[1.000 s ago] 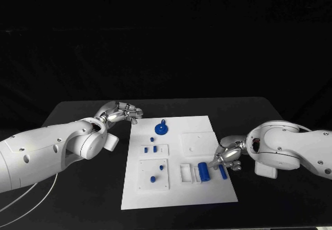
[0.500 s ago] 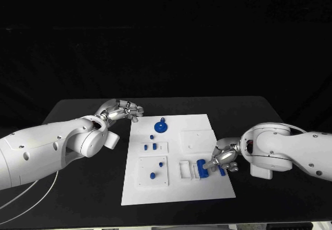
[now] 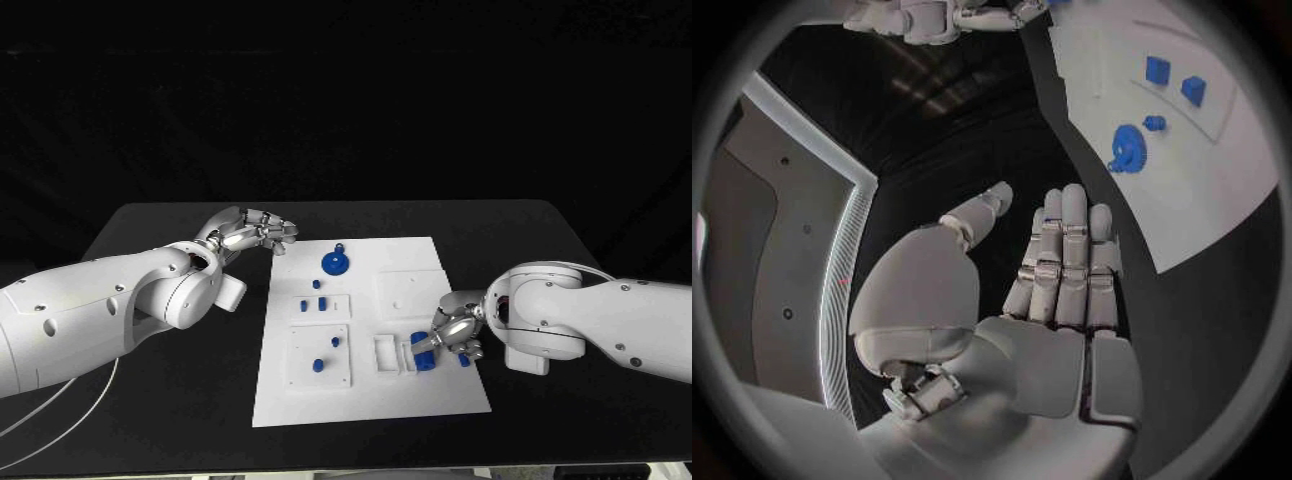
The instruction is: Assemble the parts on the task board
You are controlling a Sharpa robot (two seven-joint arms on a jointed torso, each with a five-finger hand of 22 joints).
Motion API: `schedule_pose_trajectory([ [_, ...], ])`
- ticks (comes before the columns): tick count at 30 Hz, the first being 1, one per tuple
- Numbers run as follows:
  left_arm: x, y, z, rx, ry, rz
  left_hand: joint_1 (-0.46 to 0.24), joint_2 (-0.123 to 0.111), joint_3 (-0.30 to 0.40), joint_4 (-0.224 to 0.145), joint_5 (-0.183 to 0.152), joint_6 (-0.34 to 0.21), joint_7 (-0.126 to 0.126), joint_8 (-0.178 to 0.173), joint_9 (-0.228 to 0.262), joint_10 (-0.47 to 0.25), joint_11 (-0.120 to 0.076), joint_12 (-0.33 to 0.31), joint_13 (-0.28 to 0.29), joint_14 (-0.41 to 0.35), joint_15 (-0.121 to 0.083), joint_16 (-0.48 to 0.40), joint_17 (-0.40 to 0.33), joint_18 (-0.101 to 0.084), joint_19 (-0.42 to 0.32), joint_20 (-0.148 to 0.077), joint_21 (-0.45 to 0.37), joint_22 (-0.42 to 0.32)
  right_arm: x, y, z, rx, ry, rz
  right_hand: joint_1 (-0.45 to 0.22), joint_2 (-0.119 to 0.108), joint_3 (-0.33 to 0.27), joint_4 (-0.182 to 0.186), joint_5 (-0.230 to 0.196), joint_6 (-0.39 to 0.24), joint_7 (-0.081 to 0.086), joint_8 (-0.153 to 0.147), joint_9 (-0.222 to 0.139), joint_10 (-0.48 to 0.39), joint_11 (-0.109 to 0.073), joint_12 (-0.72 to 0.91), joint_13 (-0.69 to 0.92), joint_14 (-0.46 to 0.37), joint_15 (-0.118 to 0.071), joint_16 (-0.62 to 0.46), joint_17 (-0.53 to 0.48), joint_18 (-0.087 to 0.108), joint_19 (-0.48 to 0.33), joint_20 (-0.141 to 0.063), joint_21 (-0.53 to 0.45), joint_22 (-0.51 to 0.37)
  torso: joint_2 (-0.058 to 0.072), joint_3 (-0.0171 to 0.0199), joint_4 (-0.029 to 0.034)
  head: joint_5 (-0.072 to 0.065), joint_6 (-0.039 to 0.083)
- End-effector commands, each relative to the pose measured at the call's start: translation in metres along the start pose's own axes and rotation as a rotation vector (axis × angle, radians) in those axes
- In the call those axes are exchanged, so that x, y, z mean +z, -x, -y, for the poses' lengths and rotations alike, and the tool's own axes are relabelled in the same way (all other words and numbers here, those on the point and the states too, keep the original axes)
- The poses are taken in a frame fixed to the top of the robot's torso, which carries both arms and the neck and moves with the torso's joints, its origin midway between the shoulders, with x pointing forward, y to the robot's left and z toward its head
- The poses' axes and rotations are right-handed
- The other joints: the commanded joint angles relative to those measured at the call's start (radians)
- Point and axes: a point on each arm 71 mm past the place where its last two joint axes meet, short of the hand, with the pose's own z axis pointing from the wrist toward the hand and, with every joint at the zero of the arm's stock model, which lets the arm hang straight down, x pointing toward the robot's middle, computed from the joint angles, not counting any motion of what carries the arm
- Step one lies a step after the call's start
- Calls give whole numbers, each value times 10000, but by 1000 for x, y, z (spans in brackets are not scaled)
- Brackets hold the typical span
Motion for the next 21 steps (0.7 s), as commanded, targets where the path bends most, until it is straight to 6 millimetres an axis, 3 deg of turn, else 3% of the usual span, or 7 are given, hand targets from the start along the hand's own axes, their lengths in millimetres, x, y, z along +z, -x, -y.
schedule_pose_trajectory([
  [1, 0, -2, 2, -116, -118, -156, -120, -2, 8, 78, -54, -90, -7, 66, -11, -61, -22, -43, 15, 73, -5, -70, 18, -147, 26, -100, -57, 17, 2, -1, -1, -85, -39, 194, -76, 5, -28, 23, -49, -12, 34, -73, -61, -73, 7, 39, 16, 19, -14, 47, 14, 239, 25, -131, 48, 199, 16, -18, 20, 10, -19],
  [14, 0, -2, 2, -116, -80, -154, -111, 0, 15, 87, -53, -94, -8, 67, -14, -63, -23, -44, 15, 73, -7, -77, 27, -144, 25, -102, -62, 22, 9, -3, -4, -180, -61, 91, 2, 44, -24, 23, -48, -15, 35, -92, -54, -90, 9, 35, 28, 14, -13, 32, 30, 239, 7, -149, 60, 196, 37, -13, 18, 55, -63],
  [21, 0, -2, 2, -120, -62, -172, -96, 3, 22, 86, -49, -96, -11, 68, -16, -63, -24, -44, 15, 74, -8, -81, 33, -142, 25, -104, -64, 26, 9, -2, -3, -351, -110, 137, 375, 286, 115, -141, -47, 72, 16, -77, -16, -84, -8, 46, 53, 26, -25, 17, 67, 239, -6, -180, 99, 196, 36, -16, 10, 74, -96],
])
